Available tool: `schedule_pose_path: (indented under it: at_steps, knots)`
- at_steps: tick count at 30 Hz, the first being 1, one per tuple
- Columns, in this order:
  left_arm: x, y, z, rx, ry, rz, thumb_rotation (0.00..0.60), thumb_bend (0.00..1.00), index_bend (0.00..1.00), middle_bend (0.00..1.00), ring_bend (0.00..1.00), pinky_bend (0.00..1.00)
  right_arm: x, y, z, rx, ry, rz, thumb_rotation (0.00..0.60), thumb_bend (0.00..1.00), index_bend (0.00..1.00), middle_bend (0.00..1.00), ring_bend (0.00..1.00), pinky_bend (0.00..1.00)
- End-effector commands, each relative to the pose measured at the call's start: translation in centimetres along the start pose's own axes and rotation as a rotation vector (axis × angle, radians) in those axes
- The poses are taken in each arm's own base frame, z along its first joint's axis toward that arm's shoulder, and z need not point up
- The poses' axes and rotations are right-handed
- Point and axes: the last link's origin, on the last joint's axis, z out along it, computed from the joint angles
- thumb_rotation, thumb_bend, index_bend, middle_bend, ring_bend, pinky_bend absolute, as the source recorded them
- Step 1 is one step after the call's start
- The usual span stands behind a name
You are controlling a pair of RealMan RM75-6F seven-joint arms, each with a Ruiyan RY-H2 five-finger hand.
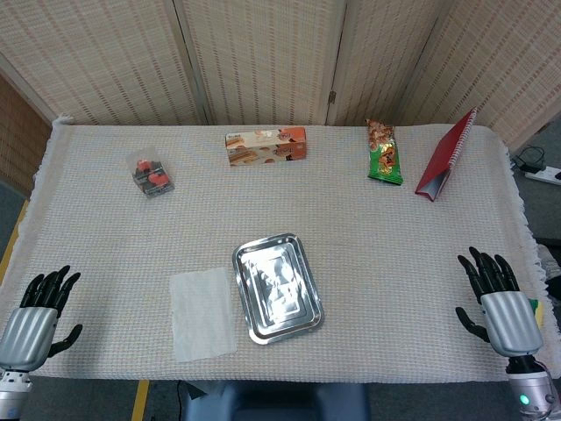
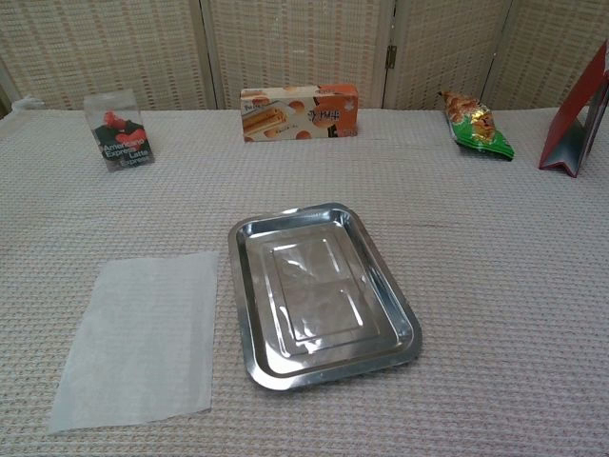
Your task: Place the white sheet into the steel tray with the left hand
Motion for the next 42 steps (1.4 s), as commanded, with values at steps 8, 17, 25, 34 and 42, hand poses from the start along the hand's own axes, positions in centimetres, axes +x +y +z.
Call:
schedule_pose_path:
  at_steps: [8, 17, 25, 34, 42]
  knots:
    - [-0.9, 0.7, 0.0, -0.021, -0.032, 0.012, 0.6, 0.34, 0.0, 0.0, 0.0, 0.0, 0.5, 0.0, -0.3, 0.017, 0.01, 0.017, 0.6, 0.35, 0.0, 0.0, 0.0, 0.0]
    - [-1.8, 2.7, 0.7, -0.2, 0.005, -0.025, 0.6, 0.34, 0.01, 0.13, 0.05, 0.15, 1.3, 0.3, -1.0, 0.012, 0.037, 0.026, 0.6, 0.35, 0.0, 0.0, 0.0, 0.0]
    - [-3.0, 2.7, 2.5, -0.376, 0.1, 0.044, 0.6, 0.28, 0.24, 0.81, 0.66, 0.85, 0.8, 0.4, -0.5, -0.001, 0.024, 0.013, 0.6, 0.36, 0.0, 0.0, 0.0, 0.0]
    - [-5.3, 2.5, 4.4, -0.556, 0.085, 0.033, 0.6, 0.21, 0.44, 1.0, 0.95, 1.0, 0.7, 0.5, -0.2, -0.011, 0.022, 0.02, 0.6, 0.35, 0.0, 0.0, 0.0, 0.0]
    - [-7.3, 1.8, 5.4, -0.623, 0.01, -0.048, 0.6, 0.19, 0.51, 1.0, 1.0, 1.0, 0.6, 0.6, -0.2, -0.016, 0.019, 0.022, 0.6, 0.36, 0.0, 0.0, 0.0, 0.0]
